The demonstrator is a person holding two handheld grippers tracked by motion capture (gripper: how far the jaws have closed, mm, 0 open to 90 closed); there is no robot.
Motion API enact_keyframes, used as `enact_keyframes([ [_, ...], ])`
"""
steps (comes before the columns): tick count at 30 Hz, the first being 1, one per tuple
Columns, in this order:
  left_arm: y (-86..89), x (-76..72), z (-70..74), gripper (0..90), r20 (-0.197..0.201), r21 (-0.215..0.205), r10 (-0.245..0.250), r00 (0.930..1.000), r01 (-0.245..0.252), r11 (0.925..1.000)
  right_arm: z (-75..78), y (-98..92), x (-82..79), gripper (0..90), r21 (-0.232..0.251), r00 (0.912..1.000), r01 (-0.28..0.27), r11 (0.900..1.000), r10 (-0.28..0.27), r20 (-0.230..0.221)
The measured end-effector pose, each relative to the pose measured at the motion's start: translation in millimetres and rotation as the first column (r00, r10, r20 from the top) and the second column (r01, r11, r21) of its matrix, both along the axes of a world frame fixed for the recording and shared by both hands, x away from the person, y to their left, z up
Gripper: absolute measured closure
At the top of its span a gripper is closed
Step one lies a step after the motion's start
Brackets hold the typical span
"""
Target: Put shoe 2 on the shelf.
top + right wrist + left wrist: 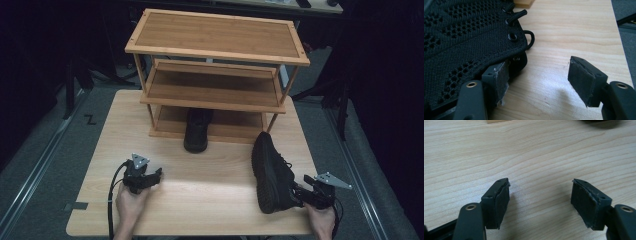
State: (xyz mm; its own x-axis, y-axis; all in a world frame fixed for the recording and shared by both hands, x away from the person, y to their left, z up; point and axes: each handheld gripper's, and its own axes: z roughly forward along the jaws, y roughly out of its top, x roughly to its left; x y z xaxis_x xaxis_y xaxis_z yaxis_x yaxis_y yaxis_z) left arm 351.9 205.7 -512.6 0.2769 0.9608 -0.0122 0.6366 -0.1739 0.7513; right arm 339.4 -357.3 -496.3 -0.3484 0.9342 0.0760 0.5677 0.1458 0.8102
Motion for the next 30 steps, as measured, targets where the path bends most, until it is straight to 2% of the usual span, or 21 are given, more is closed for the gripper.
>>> enact_keyframes([
  [6,-0.1,0.1,0.0,30.6,0.000,0.001,-0.002,1.0000,0.002,1.0000,8.0,4.4,-0.9,34.6,0.026,0.9995,-0.024,0.999,0.024,0.023],
  [14,-0.3,0.2,0.0,30.4,-0.001,0.001,-0.003,1.0000,0.003,1.0000,21.6,14.0,6.6,36.7,0.063,0.9939,-0.106,0.992,0.104,0.036],
  [21,-0.4,0.2,-0.1,29.9,-0.001,0.001,-0.004,1.0000,0.004,1.0000,27.7,22.7,13.9,37.3,0.046,0.9889,-0.146,0.988,0.145,0.032],
  [30,-1.4,-0.2,-0.1,28.8,-0.002,0.001,-0.011,0.9999,0.011,0.9999,34.6,33.7,18.8,37.6,0.066,0.9803,-0.195,0.979,0.193,0.044],
])
